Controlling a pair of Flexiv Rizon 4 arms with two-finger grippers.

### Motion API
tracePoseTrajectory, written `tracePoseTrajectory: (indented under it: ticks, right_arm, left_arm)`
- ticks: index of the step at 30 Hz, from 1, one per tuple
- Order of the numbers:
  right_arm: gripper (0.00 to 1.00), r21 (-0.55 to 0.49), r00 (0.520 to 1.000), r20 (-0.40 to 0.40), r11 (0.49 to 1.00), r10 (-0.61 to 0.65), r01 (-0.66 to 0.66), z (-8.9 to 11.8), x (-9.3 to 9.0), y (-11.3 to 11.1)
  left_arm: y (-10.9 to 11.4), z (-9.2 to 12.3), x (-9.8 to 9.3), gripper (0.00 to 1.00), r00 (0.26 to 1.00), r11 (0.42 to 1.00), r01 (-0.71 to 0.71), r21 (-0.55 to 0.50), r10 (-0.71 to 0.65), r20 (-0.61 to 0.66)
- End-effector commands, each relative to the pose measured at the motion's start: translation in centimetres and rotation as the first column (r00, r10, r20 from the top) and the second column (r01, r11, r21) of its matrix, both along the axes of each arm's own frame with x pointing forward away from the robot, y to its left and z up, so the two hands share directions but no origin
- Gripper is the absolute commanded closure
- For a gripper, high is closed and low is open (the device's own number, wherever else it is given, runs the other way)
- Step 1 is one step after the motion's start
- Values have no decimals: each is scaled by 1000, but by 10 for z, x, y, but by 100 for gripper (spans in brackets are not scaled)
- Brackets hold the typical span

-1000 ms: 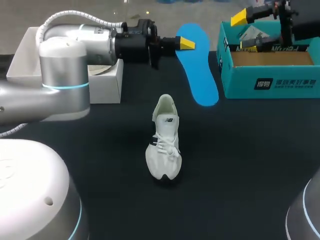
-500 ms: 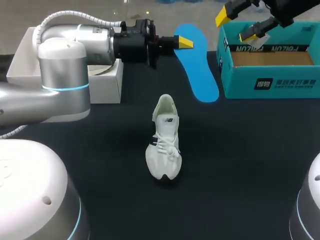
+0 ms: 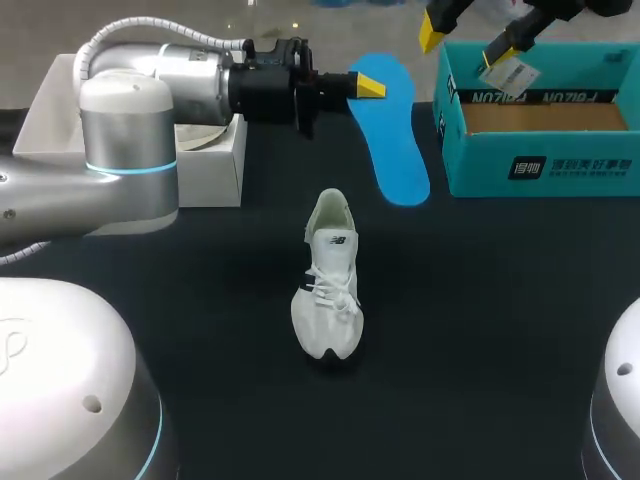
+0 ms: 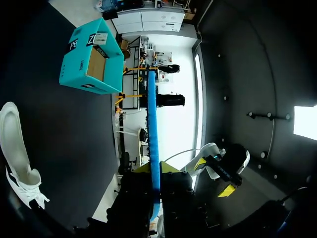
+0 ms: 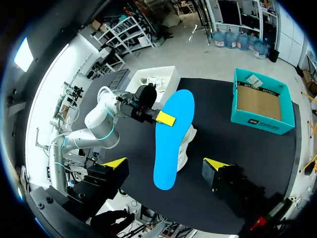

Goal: Take the shoe out of the shoebox, open the shoe tongue, remove and reinsert the insole, then place the shoe into the shoebox

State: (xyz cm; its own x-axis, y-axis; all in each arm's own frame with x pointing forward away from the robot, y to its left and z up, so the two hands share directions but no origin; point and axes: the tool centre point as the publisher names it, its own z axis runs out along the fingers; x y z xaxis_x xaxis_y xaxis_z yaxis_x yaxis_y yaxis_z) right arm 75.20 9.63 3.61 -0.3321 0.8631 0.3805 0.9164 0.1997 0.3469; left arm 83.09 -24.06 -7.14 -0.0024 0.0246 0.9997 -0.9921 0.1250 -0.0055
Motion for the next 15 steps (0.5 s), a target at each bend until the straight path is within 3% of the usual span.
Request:
tracePoseTrajectory:
  ticks: [1,5,10,15]
  right_arm:
    - [0,-205,998,4,977,-66,65,0,0,26]
    - [0,-239,995,-1,967,-96,93,-9,0,45]
    - [0,-384,971,-18,898,-239,214,-22,3,54]
    - [0,-373,962,-42,898,-269,235,-30,3,59]
  left_arm:
    - [-1,-2,2,100,1000,1000,-3,-2,3,-2]
    - [-2,-4,2,100,1000,1000,1,-7,-1,-9]
    - [-3,-1,0,100,1000,1000,4,2,-4,-3]
    - [-1,-1,0,100,1000,1000,3,7,-3,-4]
